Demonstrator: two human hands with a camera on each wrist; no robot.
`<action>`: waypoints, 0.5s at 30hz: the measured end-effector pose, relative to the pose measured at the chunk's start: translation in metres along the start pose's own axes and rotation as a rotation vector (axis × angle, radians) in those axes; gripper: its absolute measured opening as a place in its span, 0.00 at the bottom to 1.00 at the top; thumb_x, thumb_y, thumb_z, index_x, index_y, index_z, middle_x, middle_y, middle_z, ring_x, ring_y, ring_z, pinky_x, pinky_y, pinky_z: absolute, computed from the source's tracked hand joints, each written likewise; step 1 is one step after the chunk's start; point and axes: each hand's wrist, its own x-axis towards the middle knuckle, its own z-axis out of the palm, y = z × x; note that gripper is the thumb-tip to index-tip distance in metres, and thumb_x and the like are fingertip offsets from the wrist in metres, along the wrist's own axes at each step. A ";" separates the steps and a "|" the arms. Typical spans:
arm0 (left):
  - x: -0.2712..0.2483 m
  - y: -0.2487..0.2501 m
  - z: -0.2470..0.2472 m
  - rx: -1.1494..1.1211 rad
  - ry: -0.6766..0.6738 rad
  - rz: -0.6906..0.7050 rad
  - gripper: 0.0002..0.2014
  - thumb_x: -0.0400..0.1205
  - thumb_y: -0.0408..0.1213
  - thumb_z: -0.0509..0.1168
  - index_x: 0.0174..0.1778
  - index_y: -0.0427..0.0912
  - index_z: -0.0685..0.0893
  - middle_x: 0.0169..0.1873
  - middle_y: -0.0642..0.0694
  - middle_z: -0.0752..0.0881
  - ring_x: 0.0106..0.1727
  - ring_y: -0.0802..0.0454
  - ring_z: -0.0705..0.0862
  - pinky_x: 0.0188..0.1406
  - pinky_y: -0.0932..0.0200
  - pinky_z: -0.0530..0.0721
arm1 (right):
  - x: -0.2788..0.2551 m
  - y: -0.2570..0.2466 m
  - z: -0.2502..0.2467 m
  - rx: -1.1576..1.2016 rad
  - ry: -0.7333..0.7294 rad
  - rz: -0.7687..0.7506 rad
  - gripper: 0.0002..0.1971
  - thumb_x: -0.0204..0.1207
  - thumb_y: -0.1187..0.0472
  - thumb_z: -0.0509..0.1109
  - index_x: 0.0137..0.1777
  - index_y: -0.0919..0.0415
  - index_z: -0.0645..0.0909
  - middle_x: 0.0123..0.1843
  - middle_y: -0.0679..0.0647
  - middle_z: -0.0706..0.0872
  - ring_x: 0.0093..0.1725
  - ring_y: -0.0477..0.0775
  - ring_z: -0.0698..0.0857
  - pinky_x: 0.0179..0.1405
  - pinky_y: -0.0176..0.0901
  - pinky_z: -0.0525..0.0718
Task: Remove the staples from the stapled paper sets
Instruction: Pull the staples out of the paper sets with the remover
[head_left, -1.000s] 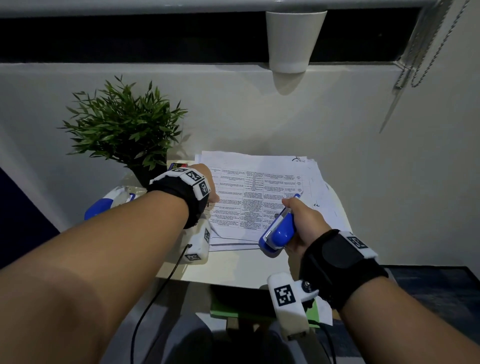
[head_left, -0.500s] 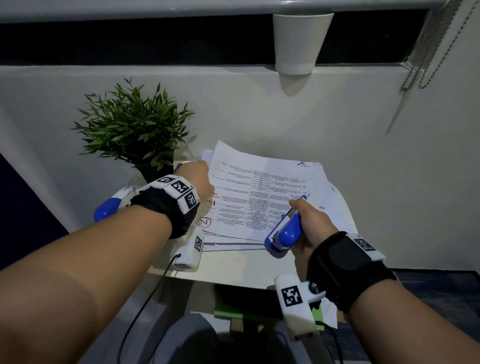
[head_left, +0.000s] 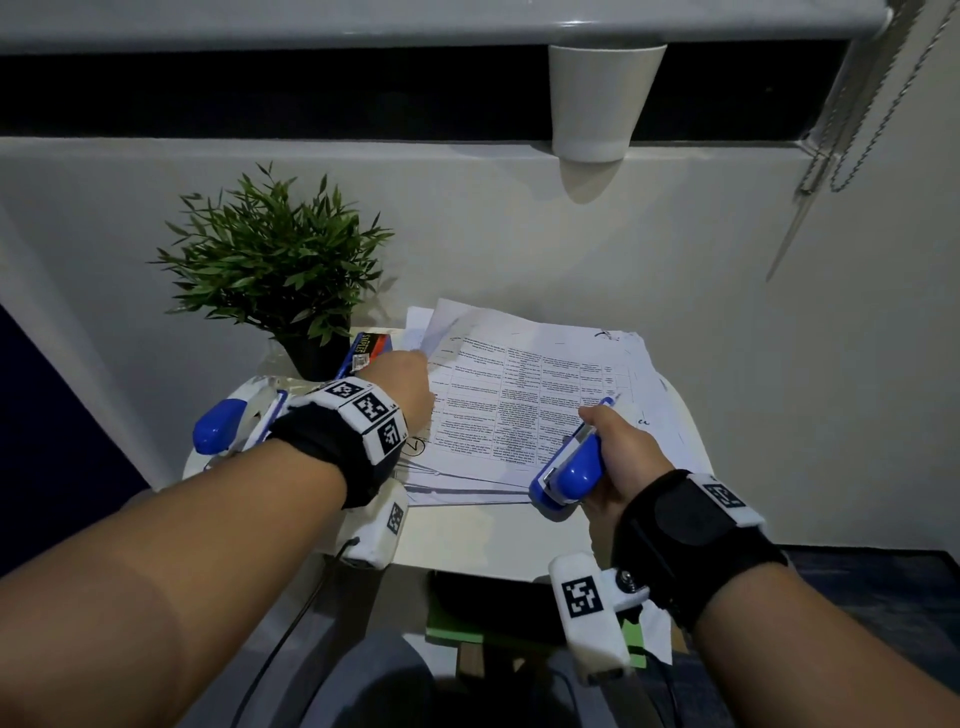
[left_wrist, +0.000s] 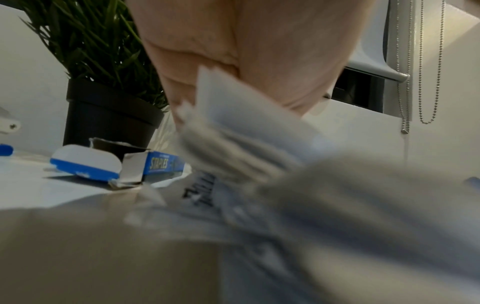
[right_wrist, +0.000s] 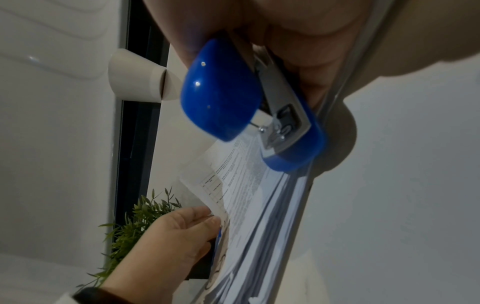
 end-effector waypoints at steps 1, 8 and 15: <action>0.001 -0.001 0.001 -0.058 0.046 -0.018 0.13 0.82 0.39 0.62 0.61 0.39 0.75 0.59 0.39 0.80 0.59 0.41 0.79 0.48 0.54 0.76 | 0.000 0.000 0.000 -0.001 -0.001 0.005 0.19 0.72 0.58 0.71 0.60 0.66 0.79 0.55 0.66 0.83 0.53 0.70 0.85 0.59 0.78 0.77; -0.002 0.001 -0.004 -0.336 0.235 -0.052 0.04 0.81 0.39 0.65 0.43 0.43 0.79 0.47 0.43 0.84 0.51 0.42 0.81 0.47 0.55 0.77 | -0.003 -0.002 -0.002 -0.001 -0.046 0.018 0.08 0.78 0.60 0.67 0.54 0.61 0.80 0.60 0.68 0.86 0.57 0.72 0.86 0.57 0.73 0.81; -0.010 0.000 -0.022 -0.697 0.370 -0.085 0.16 0.79 0.32 0.66 0.62 0.47 0.79 0.37 0.49 0.82 0.46 0.49 0.82 0.50 0.59 0.79 | -0.014 -0.009 -0.009 0.021 -0.082 0.019 0.15 0.81 0.48 0.65 0.60 0.57 0.82 0.53 0.58 0.91 0.52 0.64 0.89 0.58 0.63 0.84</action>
